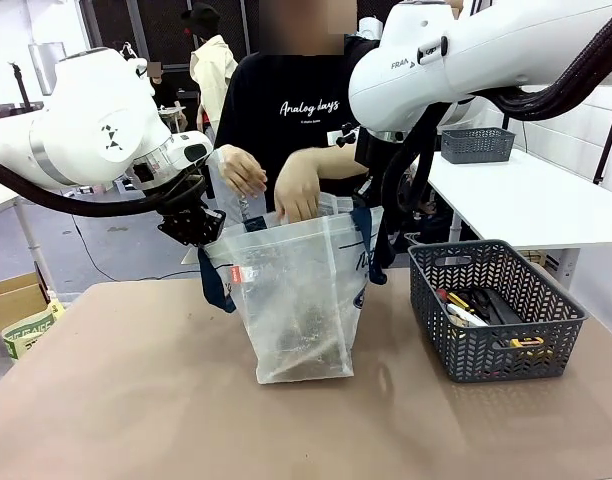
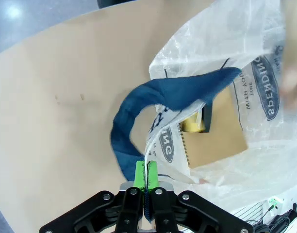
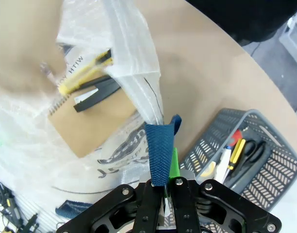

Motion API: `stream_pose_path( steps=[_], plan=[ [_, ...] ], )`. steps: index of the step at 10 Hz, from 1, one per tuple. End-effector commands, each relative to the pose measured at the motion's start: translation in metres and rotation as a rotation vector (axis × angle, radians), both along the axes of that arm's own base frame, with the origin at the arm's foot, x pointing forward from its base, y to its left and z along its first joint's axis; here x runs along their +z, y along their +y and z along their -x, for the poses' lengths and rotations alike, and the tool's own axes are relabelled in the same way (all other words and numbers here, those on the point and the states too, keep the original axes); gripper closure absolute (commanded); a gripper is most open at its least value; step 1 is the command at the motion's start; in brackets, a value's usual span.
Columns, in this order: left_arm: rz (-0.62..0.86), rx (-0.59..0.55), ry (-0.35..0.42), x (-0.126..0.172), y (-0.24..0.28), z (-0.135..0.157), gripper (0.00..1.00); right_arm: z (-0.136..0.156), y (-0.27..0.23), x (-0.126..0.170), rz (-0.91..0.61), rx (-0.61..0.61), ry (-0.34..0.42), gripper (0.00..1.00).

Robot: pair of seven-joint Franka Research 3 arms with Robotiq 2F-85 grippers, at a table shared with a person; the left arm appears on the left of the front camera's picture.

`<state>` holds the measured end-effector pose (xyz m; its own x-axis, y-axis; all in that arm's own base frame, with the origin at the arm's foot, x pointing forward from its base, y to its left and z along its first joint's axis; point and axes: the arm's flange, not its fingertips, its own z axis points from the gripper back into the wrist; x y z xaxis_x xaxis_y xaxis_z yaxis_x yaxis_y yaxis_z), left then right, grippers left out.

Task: Transfer purchased items from the store into the shopping bag.
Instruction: Move the Reusable shopping bag to the right side of the table.

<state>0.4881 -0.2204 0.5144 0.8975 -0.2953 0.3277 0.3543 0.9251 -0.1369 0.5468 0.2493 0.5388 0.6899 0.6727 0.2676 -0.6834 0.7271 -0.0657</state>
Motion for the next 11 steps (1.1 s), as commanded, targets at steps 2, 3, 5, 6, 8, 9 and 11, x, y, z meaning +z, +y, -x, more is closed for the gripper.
stream_pose_path(
  steps=[2, 3, 5, 6, 8, 9, 11],
  plan=[
    [0.000, 0.017, -0.003, 0.0004, 0.0005, -0.0004, 1.00, -0.0005, -0.0013, -0.0005, -0.001, -0.009, 0.000, 1.00],
    [0.000, 0.017, -0.003, 0.0004, 0.0005, -0.0004, 1.00, -0.0005, -0.0013, -0.0005, -0.001, -0.009, 0.000, 1.00],
    [0.000, 0.017, -0.003, 0.0004, 0.0005, -0.0004, 1.00, -0.0005, -0.0013, -0.0005, -0.001, -0.009, 0.000, 1.00],
    [0.000, 0.017, -0.003, 0.0004, 0.0005, -0.0004, 1.00, -0.0005, -0.0013, -0.0005, -0.001, -0.009, 0.000, 1.00],
    [0.000, 0.017, -0.003, 0.0004, 0.0005, -0.0004, 1.00, -0.0005, -0.0013, -0.0005, -0.001, -0.009, 0.000, 1.00],
    [0.000, 0.017, -0.003, 0.0004, 0.0005, -0.0004, 1.00, -0.0005, -0.0013, -0.0005, -0.001, -0.009, 0.000, 1.00],
    [0.000, 0.017, -0.003, 0.0004, 0.0005, -0.0004, 1.00, -0.0005, -0.0013, -0.0005, -0.001, -0.009, 0.000, 1.00]
  ],
)
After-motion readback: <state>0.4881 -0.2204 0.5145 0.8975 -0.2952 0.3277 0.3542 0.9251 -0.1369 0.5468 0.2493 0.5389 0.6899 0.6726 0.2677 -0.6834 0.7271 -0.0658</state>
